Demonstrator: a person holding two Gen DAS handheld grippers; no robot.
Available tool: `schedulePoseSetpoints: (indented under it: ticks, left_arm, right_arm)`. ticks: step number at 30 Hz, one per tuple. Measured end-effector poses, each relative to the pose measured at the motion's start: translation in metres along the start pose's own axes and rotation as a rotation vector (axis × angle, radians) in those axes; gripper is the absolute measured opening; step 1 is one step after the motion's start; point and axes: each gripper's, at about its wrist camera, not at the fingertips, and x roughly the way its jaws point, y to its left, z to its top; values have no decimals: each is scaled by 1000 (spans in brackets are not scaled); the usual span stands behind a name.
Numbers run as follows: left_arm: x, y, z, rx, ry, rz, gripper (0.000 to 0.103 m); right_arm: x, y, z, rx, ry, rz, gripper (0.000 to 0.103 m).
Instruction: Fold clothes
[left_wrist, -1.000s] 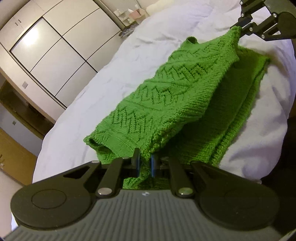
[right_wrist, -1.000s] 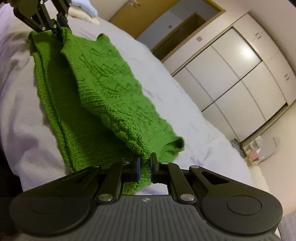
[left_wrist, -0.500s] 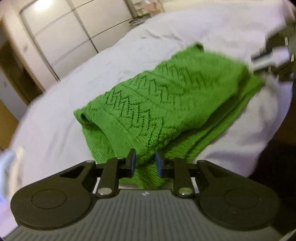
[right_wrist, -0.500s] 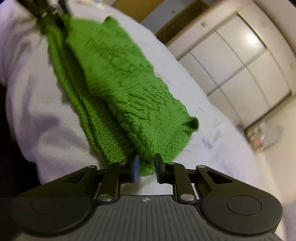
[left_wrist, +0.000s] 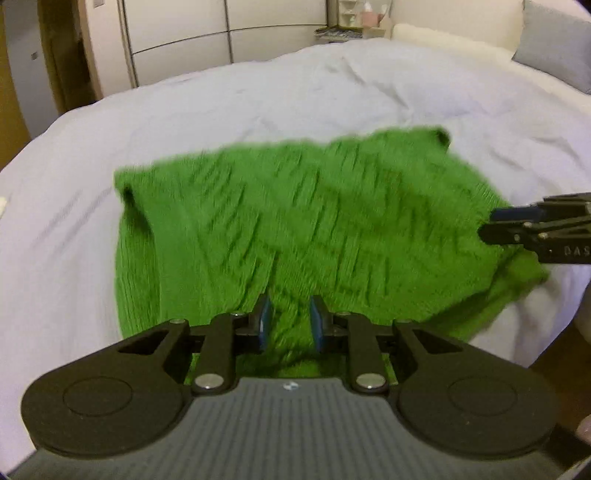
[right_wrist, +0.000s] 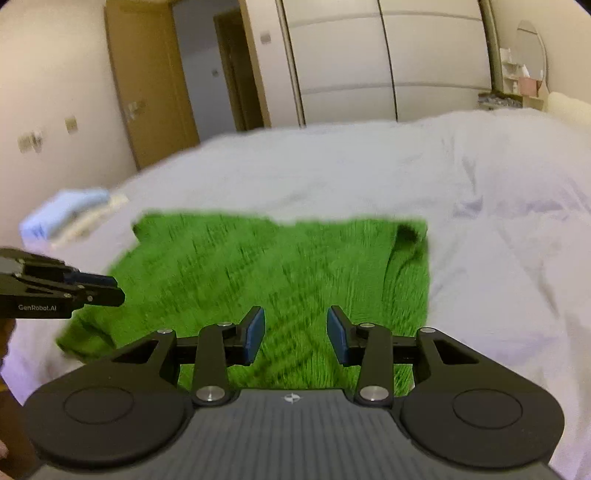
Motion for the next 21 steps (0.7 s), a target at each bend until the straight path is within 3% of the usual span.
schedulePoseSetpoints:
  ticks: [2,4,7,10,14,18,21]
  left_arm:
    - [-5,6,-14,-55,-17,-15,20]
    - [-12,13,-18,-95,-26,-31,21]
    - [-24,19,-4,-94,-6,-38,21]
    - [-39,35,27,-94,-60,-31,21]
    - [-24,61,78,-53,-143,24,21]
    - [25,83,103,-25,-123,61,21]
    - [61,100,114,-9,-90,90,21]
  right_arm:
    - [8,4,-19,-13,49,-11,41]
    - [3,6,-30,-32,45,-14,41]
    - [-2,1,-28,-22,82,17,41]
    - [-3,-13,-3,-5,101,57,41]
    - [-4,-31,47,-8,-27,39,47]
    - [39,-50,93,-49,-96,1,47]
    - [85,-60,110,-98,-67,0,46]
